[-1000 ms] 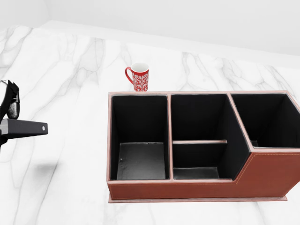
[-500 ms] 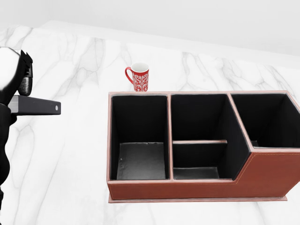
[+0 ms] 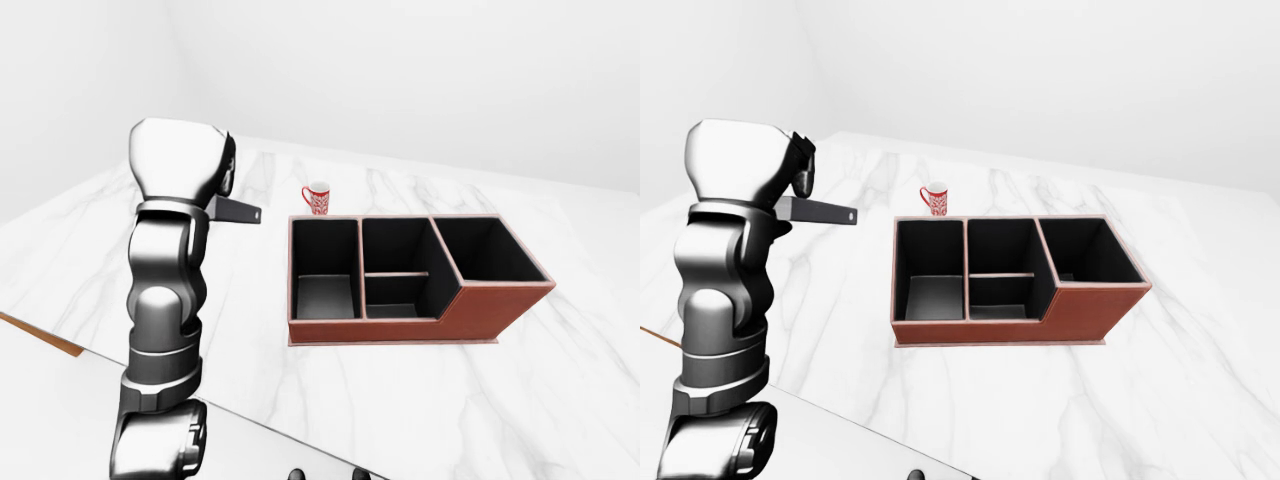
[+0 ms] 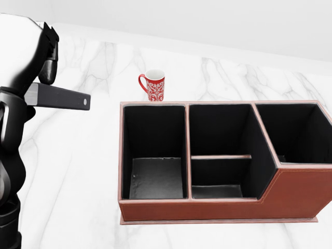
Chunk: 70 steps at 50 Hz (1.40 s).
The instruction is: Pick up the book and place it in the left compartment of the caddy.
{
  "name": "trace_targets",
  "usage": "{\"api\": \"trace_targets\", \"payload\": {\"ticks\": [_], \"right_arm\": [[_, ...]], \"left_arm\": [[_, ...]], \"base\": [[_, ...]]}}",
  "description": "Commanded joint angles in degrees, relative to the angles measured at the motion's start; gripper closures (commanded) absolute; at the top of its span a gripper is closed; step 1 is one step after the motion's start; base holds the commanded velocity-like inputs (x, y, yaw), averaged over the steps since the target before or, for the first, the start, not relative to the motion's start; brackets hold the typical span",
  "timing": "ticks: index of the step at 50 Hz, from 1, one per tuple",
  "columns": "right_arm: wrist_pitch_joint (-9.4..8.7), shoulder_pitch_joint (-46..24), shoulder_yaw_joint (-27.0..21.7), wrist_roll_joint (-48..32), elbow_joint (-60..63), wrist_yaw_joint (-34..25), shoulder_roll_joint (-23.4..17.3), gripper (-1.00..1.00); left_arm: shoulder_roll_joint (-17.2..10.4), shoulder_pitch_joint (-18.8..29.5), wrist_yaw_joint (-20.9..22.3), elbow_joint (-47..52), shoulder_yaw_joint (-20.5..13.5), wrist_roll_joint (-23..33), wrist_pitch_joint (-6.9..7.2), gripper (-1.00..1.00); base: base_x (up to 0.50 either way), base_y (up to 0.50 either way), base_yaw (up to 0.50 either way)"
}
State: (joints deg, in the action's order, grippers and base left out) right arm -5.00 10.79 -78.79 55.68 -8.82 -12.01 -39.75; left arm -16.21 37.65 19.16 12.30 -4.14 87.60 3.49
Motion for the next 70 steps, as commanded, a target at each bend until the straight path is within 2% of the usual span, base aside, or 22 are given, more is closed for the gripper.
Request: {"api": "trace_targets", "payload": {"ticks": [1, 20, 21, 23, 24, 26, 31, 36, 37, 40, 42, 44, 49, 51, 70], "right_arm": [[0.0, 0.0, 0.04, 0.09, -0.19, 0.01, -0.1, -1.0], [0.0, 0.01, 0.05, 0.11, -0.19, 0.02, -0.1, -1.0], [0.0, -0.29, 0.46, -0.06, -0.92, -0.46, -0.07, -1.0], [0.0, -0.27, 0.55, -0.02, -1.05, -0.5, -0.11, -1.0], [0.0, -1.12, 1.86, -0.98, -2.19, -1.67, 0.3, -1.0], [0.0, -1.13, 2.44, -0.98, -2.73, -1.72, 0.2, -1.0], [0.0, -1.89, 4.04, -1.27, -3.41, -1.38, 0.59, -1.0], [0.0, -1.12, 3.76, -0.38, -2.32, -0.78, 0.79, -1.0], [0.0, -0.05, 2.42, 0.8, -0.54, -0.1, 0.76, -1.0], [0.0, -0.05, 2.17, 0.78, -0.2, -0.02, 0.87, -1.0], [0.0, 0.83, 0.38, 1.72, 1.15, 0.53, 0.55, -1.0], [0.0, 0.71, -0.03, 1.46, 1.42, 0.49, 0.59, -1.0], [0.0, 0.75, -0.75, 1.36, 1.88, 0.5, 0.5, -1.0], [0.0, 0.71, -1.03, 1.24, 1.78, 0.4, 0.38, -1.0], [0.0, 0.51, -1.17, 0.94, 1.71, 0.24, 0.4, -1.0]], "left_arm": [[2.38, 2.62, 4.6, 7.07, 0.88, 2.68, -1.34, 1.0], [2.71, 2.64, 4.61, 7.08, 0.54, 2.89, -1.77, 1.0], [4.64, 3.39, 6.38, 10.08, 2.81, 3.46, -2.12, 1.0], [5.08, 3.42, 6.55, 10.35, 2.73, 3.71, -2.48, 1.0], [11.1, 7.47, 13.58, 17.07, 9.52, 6.4, -3.49, 1.0], [13.8, 7.53, 13.86, 17.35, 9.38, 7.71, -5.56, 1.0], [16.12, 7.24, 13.42, 17.02, 9.05, 8.69, -7.04, 1.0], [16.81, 6.73, 14.51, 17.92, 9.34, 9.5, -7.71, 1.0], [17.15, 7.87, 17.17, 19.52, 9.22, 9.24, -7.93, 1.0], [17.26, 7.97, 17.39, 19.66, 9.12, 9.25, -8.07, 1.0], [17.62, 9.06, 18.75, 20.17, 9.15, 9.24, -8.18, 1.0], [18.59, 9.12, 19.68, 21.06, 9.96, 9.56, -8.26, 1.0], [19.48, 8.29, 19.39, 21.23, 10.35, 10.1, -8.49, 1.0], [19.42, 7.08, 17.8, 20.11, 10.15, 10.17, -8.49, 1.0], [19.36, 6.9, 17.54, 19.94, 10.14, 10.25, -8.49, 1.0]], "base": [[0.0, 0.0, 0.0], [0.0, 0.0, 0.0], [0.0, 0.0, 0.0], [0.0, 0.0, 0.0], [0.0, 0.0, 0.0], [0.0, 0.0, 0.0], [0.0, 0.0, 0.0], [0.0, 0.0, 0.0], [0.0, 0.0, 0.0], [0.0, 0.0, 0.0], [0.0, 0.0, 0.0], [0.0, 0.0, 0.0], [0.0, 0.0, 0.0], [0.0, 0.0, 0.0], [0.0, 0.0, 0.0]]}}
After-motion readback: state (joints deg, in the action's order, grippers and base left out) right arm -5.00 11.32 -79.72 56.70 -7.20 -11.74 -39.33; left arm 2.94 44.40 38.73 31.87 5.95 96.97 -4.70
